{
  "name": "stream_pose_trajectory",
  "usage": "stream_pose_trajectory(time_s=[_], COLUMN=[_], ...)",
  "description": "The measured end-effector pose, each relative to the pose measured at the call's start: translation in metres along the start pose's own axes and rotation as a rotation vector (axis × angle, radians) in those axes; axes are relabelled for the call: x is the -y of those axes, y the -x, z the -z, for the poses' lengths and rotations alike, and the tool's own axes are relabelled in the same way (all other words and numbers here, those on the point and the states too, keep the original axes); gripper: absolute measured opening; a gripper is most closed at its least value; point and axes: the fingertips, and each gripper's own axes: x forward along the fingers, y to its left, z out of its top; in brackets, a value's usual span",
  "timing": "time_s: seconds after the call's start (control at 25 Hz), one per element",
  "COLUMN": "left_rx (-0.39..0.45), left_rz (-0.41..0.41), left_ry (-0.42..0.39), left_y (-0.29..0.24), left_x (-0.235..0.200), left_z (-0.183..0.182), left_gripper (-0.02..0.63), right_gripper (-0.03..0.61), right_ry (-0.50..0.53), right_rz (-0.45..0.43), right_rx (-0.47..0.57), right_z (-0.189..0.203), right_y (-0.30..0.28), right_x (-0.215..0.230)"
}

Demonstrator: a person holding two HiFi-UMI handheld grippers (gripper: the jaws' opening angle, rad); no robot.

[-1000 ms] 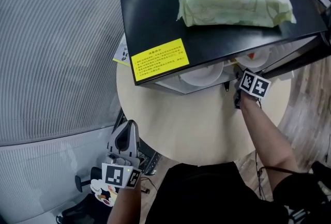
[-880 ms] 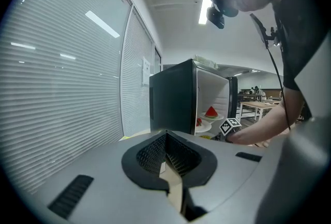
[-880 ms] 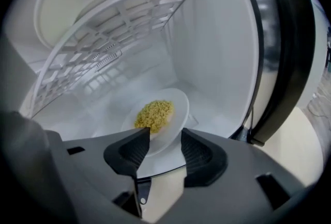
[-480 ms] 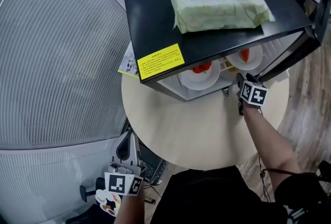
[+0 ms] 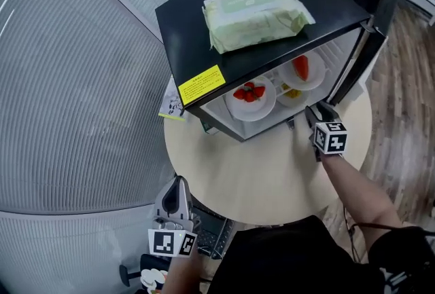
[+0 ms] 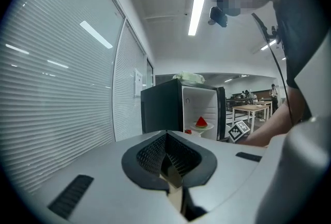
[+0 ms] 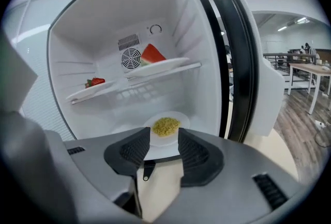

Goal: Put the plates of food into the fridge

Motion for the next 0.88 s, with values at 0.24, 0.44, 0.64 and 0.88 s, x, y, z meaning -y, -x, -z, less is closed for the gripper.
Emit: stream_pose_trajectory(time_s=[0.24, 0.44, 0.64, 0.88], left_rx=[0.064, 0.111, 0.134, 0.141], left_rz=[0.082, 0.126, 0.158, 0.191], left_ry=[-0.004, 0.0, 0.013, -0.003], left_y=[-0.013, -0.019, -0.023, -0.03], left_x=[0.021, 0.033, 0.045, 0.048], left_z=[-0.015, -0.023, -0.022, -0.022], left_gripper=[0.005, 0.005, 0.005, 0.005], right_gripper=[0.173, 0.173, 0.173, 0.173], right_ry=[0.155, 0.221, 0.294, 0.282], right_rz=[-0.048, -0.064, -0.078, -0.152], right_rx=[0.103, 0.184, 0.275, 0.345], right_z=[-0.024, -0.044, -0.079, -0.106], right_y=[0.053, 0.101, 0.157, 0.2], right_x=[-0.023, -0.045, -0.064, -0.09])
